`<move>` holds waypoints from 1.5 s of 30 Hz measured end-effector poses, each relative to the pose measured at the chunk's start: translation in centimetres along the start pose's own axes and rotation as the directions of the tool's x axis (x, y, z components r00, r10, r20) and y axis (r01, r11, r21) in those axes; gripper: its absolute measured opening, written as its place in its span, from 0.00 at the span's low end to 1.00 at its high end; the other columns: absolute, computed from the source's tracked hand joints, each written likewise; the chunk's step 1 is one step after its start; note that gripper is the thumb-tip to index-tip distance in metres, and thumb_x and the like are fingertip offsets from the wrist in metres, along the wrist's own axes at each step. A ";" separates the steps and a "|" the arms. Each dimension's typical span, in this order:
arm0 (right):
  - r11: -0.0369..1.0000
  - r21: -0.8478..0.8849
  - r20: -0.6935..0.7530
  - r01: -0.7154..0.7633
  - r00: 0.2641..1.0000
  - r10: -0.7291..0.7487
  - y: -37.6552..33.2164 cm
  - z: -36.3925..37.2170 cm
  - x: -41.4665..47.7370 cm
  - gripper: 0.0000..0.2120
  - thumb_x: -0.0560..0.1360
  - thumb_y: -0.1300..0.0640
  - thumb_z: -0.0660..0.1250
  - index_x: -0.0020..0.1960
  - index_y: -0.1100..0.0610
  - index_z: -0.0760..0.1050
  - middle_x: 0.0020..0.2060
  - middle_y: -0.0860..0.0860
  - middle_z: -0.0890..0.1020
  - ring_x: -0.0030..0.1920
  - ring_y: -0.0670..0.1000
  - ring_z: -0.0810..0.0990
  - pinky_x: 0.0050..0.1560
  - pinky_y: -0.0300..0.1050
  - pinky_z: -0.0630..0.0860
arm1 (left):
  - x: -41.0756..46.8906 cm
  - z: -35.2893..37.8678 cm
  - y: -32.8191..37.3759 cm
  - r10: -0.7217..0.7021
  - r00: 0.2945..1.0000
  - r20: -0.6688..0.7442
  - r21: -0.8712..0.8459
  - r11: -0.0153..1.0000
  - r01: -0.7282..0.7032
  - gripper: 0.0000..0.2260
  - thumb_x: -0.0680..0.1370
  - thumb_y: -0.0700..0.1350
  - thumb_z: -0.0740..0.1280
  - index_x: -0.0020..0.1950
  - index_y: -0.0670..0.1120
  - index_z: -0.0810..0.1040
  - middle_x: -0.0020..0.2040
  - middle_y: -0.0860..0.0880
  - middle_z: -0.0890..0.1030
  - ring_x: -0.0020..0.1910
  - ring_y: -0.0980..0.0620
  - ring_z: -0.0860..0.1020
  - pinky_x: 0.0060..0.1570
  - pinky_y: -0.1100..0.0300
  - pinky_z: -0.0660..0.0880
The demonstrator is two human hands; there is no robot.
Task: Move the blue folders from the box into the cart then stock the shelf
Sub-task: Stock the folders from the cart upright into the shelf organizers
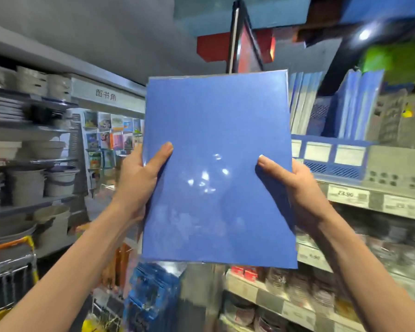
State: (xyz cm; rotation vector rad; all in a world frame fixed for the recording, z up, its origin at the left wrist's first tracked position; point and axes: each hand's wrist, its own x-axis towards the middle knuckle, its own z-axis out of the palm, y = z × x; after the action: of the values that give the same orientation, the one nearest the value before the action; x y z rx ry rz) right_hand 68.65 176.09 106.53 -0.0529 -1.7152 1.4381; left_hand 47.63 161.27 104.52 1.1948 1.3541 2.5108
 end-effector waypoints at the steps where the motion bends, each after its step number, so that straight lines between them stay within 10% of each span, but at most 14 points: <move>1: 1.000 0.015 -0.042 0.022 0.999 -0.022 -0.8 -1.4 -0.2 0.15 0.75 0.57 0.69 0.60 0.62 0.80 0.55 0.58 0.85 0.53 0.58 0.84 0.53 0.53 0.81 | 0.0 1.8 0.1 0.030 0.999 0.012 0.011 0.999 -0.030 0.12 0.80 0.44 0.69 0.63 0.46 0.79 0.55 0.52 0.86 0.51 0.53 0.85 0.47 0.59 0.81; 11: 0.940 -0.195 -0.373 0.281 0.865 -0.336 -9.6 -12.3 -1.0 0.11 0.74 0.60 0.73 0.56 0.59 0.81 0.52 0.54 0.86 0.54 0.56 0.85 0.54 0.54 0.82 | 3.5 19.3 1.1 0.319 0.943 0.098 0.327 0.884 -0.333 0.24 0.72 0.55 0.74 0.65 0.53 0.72 0.55 0.55 0.82 0.53 0.55 0.81 0.58 0.55 0.77; 24: 0.586 -0.788 -0.485 0.189 0.396 -0.780 -14.4 -16.3 7.0 0.08 0.71 0.48 0.72 0.44 0.52 0.77 0.35 0.42 0.80 0.43 0.51 0.82 0.47 0.50 0.78 | 10.1 29.3 -2.4 0.390 0.793 0.468 0.572 0.551 -0.608 0.21 0.78 0.48 0.68 0.71 0.48 0.71 0.66 0.45 0.80 0.62 0.42 0.79 0.64 0.46 0.73; 33: 0.634 -0.770 -0.564 0.073 0.388 -0.729 -13.9 -17.0 14.9 0.10 0.70 0.50 0.72 0.46 0.56 0.79 0.41 0.50 0.84 0.46 0.56 0.82 0.42 0.44 0.72 | 17.1 33.5 -7.3 0.424 0.700 0.574 0.629 0.319 -0.709 0.26 0.80 0.51 0.65 0.77 0.50 0.67 0.78 0.39 0.65 0.78 0.40 0.61 0.72 0.44 0.63; 45: 0.567 -0.814 -0.472 0.126 0.425 -0.772 -15.2 -16.1 18.7 0.12 0.67 0.52 0.72 0.48 0.55 0.80 0.41 0.49 0.84 0.43 0.55 0.83 0.48 0.56 0.81 | 23.0 36.5 -13.2 0.496 0.665 0.559 0.557 0.369 -0.744 0.26 0.82 0.55 0.61 0.80 0.60 0.60 0.82 0.40 0.45 0.81 0.41 0.39 0.78 0.43 0.50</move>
State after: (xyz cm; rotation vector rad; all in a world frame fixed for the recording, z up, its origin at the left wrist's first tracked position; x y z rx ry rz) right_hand 74.35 193.61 128.91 -0.4921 -1.1677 0.1177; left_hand 51.21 203.30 120.45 2.6054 2.2976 1.8321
